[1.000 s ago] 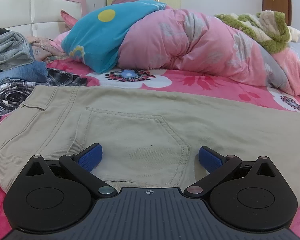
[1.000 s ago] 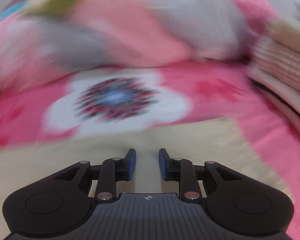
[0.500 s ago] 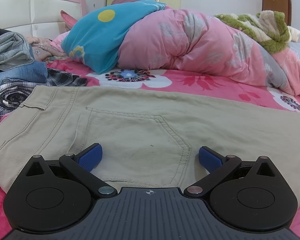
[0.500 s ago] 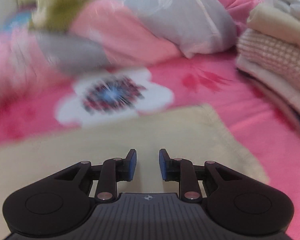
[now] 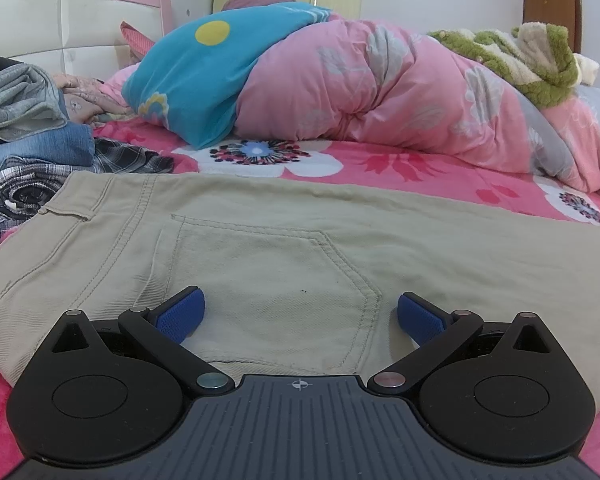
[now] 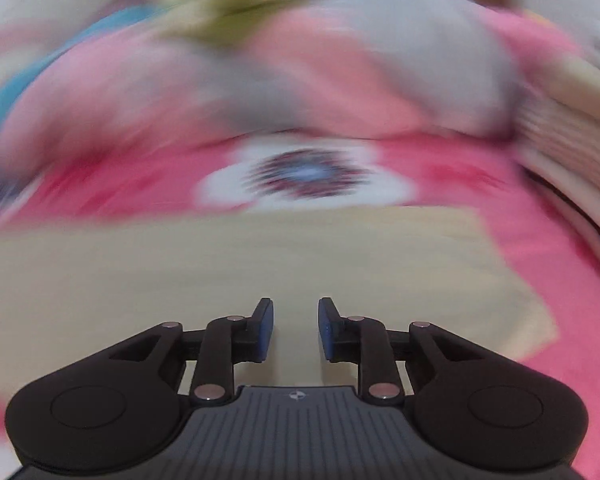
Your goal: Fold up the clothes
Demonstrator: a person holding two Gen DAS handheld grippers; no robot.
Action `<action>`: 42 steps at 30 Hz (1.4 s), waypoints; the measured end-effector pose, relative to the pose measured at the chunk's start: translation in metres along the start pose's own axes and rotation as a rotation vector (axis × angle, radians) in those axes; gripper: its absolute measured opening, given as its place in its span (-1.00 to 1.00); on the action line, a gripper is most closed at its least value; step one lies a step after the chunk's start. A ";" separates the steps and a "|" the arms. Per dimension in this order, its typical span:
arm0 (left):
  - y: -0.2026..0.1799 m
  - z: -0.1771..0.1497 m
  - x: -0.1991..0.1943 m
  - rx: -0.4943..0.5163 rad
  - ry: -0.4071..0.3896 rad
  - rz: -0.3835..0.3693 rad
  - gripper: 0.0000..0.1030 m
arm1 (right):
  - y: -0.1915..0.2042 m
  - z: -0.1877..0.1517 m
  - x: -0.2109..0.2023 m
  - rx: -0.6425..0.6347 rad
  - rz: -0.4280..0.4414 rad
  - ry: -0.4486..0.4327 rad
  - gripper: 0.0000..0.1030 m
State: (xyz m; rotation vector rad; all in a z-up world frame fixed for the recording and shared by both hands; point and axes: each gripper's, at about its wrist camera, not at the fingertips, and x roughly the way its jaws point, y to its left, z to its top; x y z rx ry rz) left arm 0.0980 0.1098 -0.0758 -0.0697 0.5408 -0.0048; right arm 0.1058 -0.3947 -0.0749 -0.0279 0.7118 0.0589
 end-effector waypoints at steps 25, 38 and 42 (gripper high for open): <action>0.004 0.000 -0.001 -0.015 -0.004 -0.024 1.00 | 0.115 -0.025 -0.040 0.064 0.112 -0.096 -0.30; 0.004 0.000 -0.002 -0.018 -0.004 -0.025 1.00 | 0.193 -0.035 -0.060 -0.066 0.154 -0.096 -0.21; 0.004 0.000 -0.002 -0.017 -0.005 -0.026 1.00 | 0.224 -0.024 -0.063 -0.091 0.231 -0.130 -0.21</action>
